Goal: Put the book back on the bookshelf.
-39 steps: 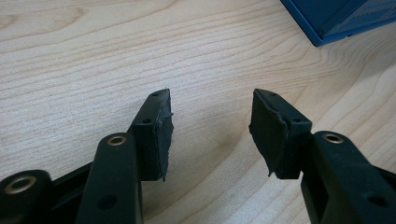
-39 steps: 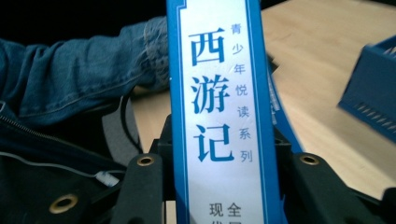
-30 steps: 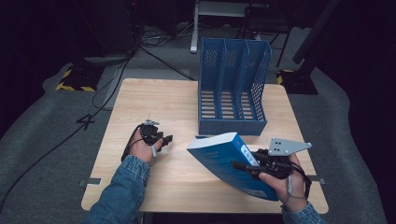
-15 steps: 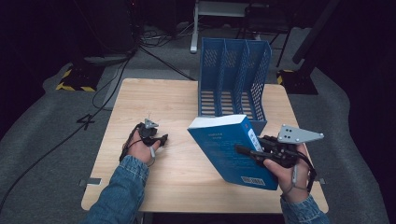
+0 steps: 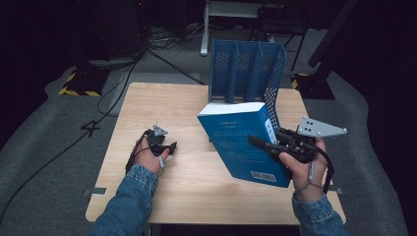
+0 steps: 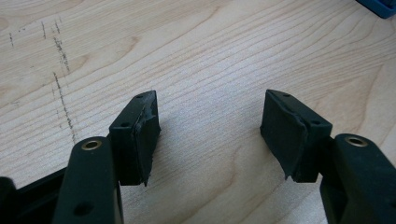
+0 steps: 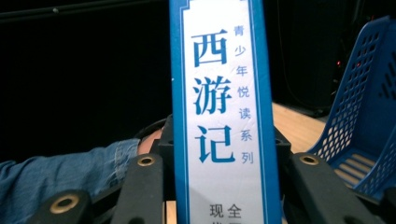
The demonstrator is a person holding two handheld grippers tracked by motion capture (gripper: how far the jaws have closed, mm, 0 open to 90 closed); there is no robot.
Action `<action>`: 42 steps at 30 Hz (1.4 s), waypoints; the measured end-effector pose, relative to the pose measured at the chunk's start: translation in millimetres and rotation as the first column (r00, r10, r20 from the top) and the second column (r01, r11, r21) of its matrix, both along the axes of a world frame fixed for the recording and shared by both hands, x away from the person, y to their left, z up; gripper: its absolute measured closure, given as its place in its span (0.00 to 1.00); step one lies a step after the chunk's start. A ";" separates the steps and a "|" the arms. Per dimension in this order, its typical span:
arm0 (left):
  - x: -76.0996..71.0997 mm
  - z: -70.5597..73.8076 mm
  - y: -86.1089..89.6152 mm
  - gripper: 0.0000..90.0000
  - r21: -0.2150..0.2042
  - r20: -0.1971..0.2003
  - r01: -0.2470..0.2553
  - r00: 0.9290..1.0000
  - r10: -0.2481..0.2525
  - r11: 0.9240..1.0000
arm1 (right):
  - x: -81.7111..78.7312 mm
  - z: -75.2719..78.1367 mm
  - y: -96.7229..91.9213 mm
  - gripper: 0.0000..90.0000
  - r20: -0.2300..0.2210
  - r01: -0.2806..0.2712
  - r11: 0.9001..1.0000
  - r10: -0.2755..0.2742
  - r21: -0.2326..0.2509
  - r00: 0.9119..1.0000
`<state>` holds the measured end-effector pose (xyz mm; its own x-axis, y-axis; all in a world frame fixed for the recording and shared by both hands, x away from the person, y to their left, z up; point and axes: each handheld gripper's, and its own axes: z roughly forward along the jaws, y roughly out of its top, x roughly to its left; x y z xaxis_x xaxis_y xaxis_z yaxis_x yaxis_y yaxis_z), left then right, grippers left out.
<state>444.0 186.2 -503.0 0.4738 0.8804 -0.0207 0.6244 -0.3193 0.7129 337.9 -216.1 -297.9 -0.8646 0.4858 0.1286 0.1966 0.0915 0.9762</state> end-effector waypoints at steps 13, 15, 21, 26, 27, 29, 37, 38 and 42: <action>1.7 0.3 -2.7 0.41 0.003 -0.001 -0.005 1.000 0.005 1.000 | 33.7 17.9 9.7 0.69 0.077 0.067 0.993 -0.075 0.099 0.994; 1.8 0.3 -3.1 0.41 0.005 0.001 -0.008 1.000 0.008 1.000 | 37.8 21.0 11.5 0.69 0.087 0.071 0.992 -0.080 0.106 0.993; 2.1 0.2 -3.2 0.41 0.005 0.003 -0.006 1.000 0.006 1.000 | 54.1 28.6 15.8 0.69 0.100 0.086 0.987 -0.099 0.134 0.990; 3.6 0.3 -5.4 0.41 0.006 0.000 -0.008 1.000 0.008 1.000 | 67.5 30.5 18.6 0.69 0.093 0.102 0.982 -0.118 0.160 0.989; 3.6 0.3 -5.4 0.41 0.006 0.000 -0.008 1.000 0.008 1.000 | 70.4 30.5 19.3 0.69 0.097 0.107 0.981 -0.124 0.163 0.987; 4.5 0.0 -7.3 0.41 -0.001 0.000 -0.010 1.000 0.010 1.000 | 74.5 30.9 19.8 0.69 0.097 0.110 0.981 -0.127 0.163 0.987; 4.8 0.0 -8.9 0.41 0.000 0.001 -0.015 1.000 0.015 1.000 | 104.4 30.1 17.0 0.69 0.073 0.174 0.962 -0.193 0.212 0.978; 4.9 0.0 -8.8 0.41 0.001 0.002 -0.013 1.000 0.013 1.000 | 108.0 29.9 16.5 0.69 0.073 0.183 0.959 -0.203 0.215 0.977; 5.2 -0.1 -9.5 0.41 -0.002 0.002 -0.013 1.000 0.013 1.000 | 122.8 27.5 14.6 0.69 0.061 0.214 0.948 -0.234 0.235 0.970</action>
